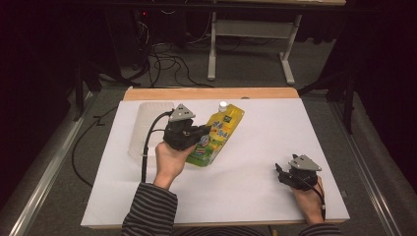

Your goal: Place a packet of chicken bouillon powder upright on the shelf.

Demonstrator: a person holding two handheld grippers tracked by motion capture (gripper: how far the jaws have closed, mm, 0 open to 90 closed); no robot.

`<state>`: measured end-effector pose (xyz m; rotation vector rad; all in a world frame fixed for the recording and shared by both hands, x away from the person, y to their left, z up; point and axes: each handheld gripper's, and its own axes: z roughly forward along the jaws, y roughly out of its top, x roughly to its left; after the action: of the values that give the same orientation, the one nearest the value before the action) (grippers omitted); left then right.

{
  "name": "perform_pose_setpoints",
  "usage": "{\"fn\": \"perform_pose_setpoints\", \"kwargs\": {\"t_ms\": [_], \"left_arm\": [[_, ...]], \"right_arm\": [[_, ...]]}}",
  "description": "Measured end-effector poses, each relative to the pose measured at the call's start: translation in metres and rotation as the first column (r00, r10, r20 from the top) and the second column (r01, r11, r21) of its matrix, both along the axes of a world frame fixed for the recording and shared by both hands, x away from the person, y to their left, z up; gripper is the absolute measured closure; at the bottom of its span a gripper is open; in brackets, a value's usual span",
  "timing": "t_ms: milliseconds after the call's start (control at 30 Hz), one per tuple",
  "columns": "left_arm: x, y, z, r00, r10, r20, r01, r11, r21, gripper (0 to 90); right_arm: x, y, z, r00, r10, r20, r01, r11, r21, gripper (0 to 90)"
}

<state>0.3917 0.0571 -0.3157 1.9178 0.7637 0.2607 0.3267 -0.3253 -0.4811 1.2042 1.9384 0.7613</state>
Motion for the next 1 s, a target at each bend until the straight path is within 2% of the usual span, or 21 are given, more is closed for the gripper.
{"fn": "perform_pose_setpoints", "kwargs": {"t_ms": [133,200,400,467,600,700,833,967,1000], "left_arm": [[0.001,0.007,0.003,0.9999,-0.001,0.013,0.001,1.0000,-0.006,90.0],[0.003,0.017,0.006,0.9998,0.014,0.018,-0.013,0.9996,-0.024,90.0],[0.005,0.028,0.012,0.9990,0.028,0.036,-0.028,0.9995,-0.015,90.0],[0.007,0.033,0.014,0.9989,0.024,0.041,-0.023,0.9996,-0.017,90.0],[0.012,0.044,0.017,0.9979,0.050,0.042,-0.049,0.9987,-0.016,90.0],[0.012,0.055,0.021,0.9952,0.073,0.065,-0.072,0.9973,-0.016,90.0],[0.012,0.068,0.024,0.9929,0.092,0.076,-0.092,0.9957,-0.010,90.0],[0.012,0.075,0.023,0.9904,0.101,0.094,-0.102,0.9947,0.007,90.0],[0.013,0.079,0.020,0.9908,0.104,0.087,-0.105,0.9945,0.006,90.0]], "right_arm": [[0.000,-0.002,0.000,0.9999,0.000,0.015,0.000,0.9999,0.012,27.7],[0.000,-0.002,0.000,0.9999,0.001,0.016,-0.001,0.9997,0.024,27.7],[0.000,-0.002,0.000,1.0000,0.004,0.008,-0.004,0.9999,0.011,27.7],[0.000,-0.002,0.000,1.0000,-0.002,0.004,0.002,0.9998,0.018,27.6],[0.001,-0.003,0.001,1.0000,-0.009,0.002,0.009,0.9994,0.035,27.6],[0.001,-0.003,0.000,1.0000,-0.006,0.003,0.005,0.9997,0.024,27.6],[0.000,-0.003,0.000,1.0000,-0.008,0.004,0.008,0.9996,0.026,27.7],[0.000,-0.001,0.000,0.9999,-0.010,0.003,0.010,0.9998,0.015,27.9],[0.001,0.000,0.000,1.0000,-0.006,-0.006,0.006,1.0000,0.006,27.8]]}}
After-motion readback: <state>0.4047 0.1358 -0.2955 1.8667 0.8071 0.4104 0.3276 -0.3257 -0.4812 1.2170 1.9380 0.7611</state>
